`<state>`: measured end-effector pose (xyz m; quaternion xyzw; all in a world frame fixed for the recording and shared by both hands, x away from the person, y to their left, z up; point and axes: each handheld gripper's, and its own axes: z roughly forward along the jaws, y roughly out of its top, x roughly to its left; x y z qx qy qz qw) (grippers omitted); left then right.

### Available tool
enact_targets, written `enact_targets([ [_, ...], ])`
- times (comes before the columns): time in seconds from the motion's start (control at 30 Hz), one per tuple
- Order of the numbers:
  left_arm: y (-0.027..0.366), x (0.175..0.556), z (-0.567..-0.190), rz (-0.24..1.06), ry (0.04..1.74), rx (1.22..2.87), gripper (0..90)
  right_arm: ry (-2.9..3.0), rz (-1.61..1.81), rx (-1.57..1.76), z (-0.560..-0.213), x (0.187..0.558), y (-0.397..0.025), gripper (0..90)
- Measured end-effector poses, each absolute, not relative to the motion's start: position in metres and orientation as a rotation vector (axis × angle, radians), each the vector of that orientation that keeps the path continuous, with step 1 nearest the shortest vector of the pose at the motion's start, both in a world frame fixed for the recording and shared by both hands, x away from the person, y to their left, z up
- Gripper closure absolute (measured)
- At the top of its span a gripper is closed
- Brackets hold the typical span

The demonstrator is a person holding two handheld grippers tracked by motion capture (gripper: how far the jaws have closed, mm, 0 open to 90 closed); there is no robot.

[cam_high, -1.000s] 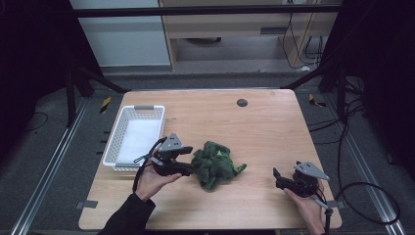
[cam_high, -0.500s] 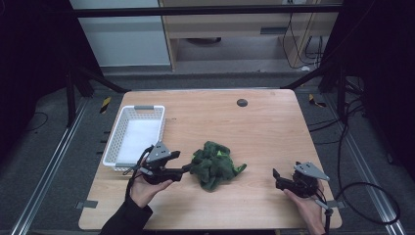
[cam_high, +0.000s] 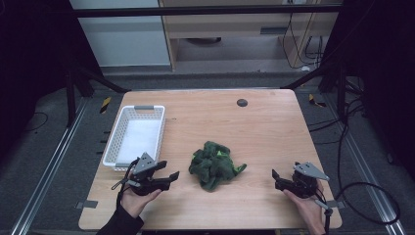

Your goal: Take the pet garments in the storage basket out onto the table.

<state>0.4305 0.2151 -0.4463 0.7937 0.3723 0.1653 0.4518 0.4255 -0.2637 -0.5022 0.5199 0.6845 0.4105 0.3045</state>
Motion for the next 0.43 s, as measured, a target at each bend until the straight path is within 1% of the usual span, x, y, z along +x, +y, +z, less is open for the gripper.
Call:
enact_targets([
  [0.43, 0.236, 0.417, -0.460, 0.437, 0.990, 1.959, 33.5, 1.816, 1.090, 1.379, -0.502, 0.425, -0.263, 8.9],
])
